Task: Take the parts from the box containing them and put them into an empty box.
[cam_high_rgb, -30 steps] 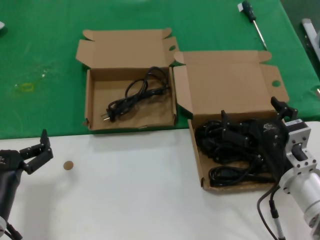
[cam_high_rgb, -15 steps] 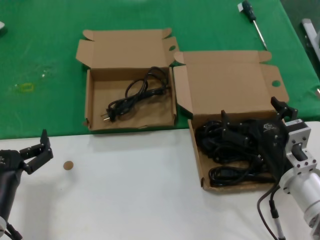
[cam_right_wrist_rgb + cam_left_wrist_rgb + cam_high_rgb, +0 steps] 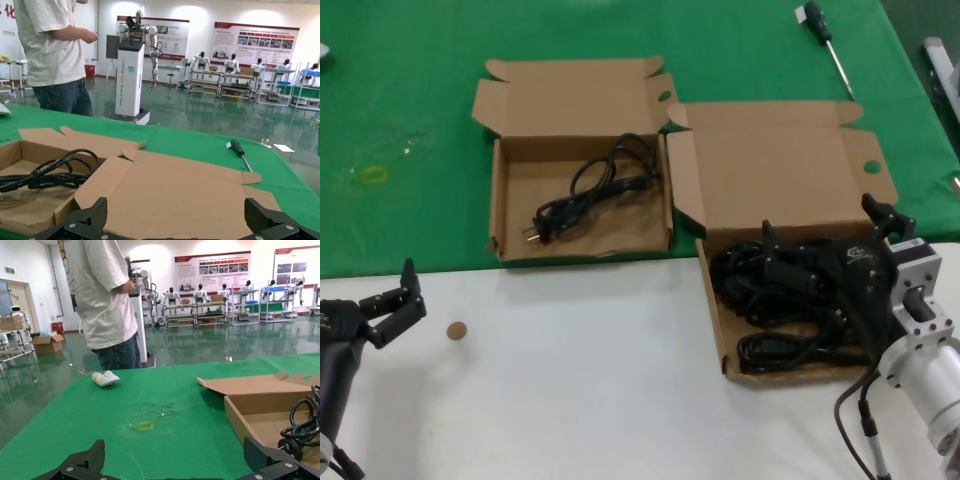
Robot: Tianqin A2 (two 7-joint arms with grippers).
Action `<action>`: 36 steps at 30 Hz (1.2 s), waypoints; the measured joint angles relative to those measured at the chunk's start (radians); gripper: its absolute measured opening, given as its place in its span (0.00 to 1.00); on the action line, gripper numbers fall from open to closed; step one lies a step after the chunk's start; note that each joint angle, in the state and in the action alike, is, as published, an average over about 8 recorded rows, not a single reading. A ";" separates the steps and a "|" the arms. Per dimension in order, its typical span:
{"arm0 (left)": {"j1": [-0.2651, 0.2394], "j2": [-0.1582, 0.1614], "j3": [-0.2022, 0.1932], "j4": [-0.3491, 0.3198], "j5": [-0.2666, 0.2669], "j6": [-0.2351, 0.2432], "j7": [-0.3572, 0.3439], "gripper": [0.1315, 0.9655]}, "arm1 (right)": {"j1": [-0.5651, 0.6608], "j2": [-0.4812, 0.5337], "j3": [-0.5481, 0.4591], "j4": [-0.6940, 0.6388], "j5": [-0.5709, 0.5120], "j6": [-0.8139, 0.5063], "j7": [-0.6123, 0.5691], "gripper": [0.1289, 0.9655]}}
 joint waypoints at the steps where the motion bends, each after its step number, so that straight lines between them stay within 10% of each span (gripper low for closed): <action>1: 0.000 0.000 0.000 0.000 0.000 0.000 0.000 1.00 | 0.000 0.000 0.000 0.000 0.000 0.000 0.000 1.00; 36: 0.000 0.000 0.000 0.000 0.000 0.000 0.000 1.00 | 0.000 0.000 0.000 0.000 0.000 0.000 0.000 1.00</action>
